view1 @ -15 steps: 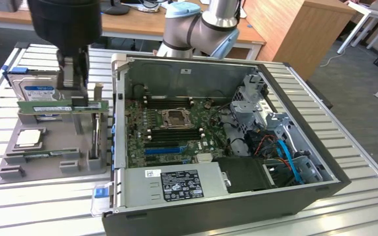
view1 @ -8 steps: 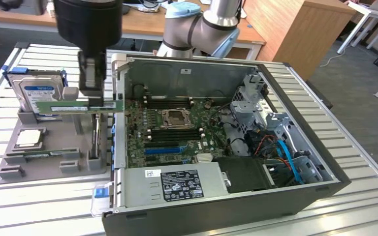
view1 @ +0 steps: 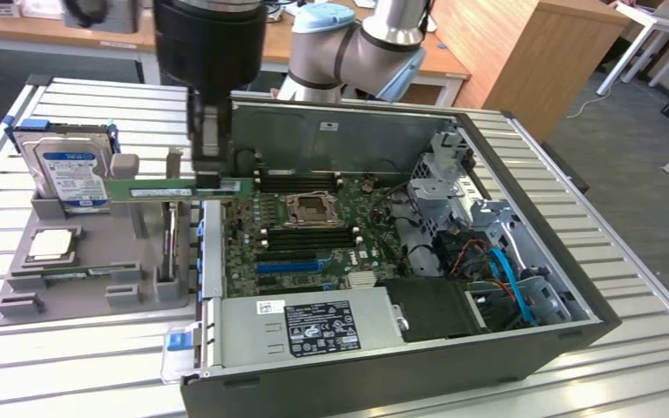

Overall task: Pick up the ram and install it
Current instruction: 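Pick up the ram and move it above insertion slot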

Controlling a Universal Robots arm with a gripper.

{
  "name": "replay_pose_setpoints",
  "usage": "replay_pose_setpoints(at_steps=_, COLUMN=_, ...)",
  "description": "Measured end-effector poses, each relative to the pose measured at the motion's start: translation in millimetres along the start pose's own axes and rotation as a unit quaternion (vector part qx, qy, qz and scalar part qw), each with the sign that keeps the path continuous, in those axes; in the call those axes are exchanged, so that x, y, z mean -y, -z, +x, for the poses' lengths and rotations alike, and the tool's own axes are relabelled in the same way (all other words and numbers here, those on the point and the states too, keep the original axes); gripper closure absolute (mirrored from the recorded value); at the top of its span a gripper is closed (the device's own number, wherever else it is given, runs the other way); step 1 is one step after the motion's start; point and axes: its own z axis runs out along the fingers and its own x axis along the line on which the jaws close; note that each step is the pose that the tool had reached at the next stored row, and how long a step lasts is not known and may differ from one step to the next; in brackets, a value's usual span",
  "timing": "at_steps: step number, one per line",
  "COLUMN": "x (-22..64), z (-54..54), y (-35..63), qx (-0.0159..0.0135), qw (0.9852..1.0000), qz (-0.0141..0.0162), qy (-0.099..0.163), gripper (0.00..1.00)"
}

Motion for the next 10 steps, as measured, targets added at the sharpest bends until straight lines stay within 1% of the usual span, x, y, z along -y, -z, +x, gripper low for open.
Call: replay_pose_setpoints(at_steps=10, x=44.5, z=1.0, y=2.0, qx=0.0000, qw=1.0000, qz=0.0000, qy=0.000, gripper=0.88)
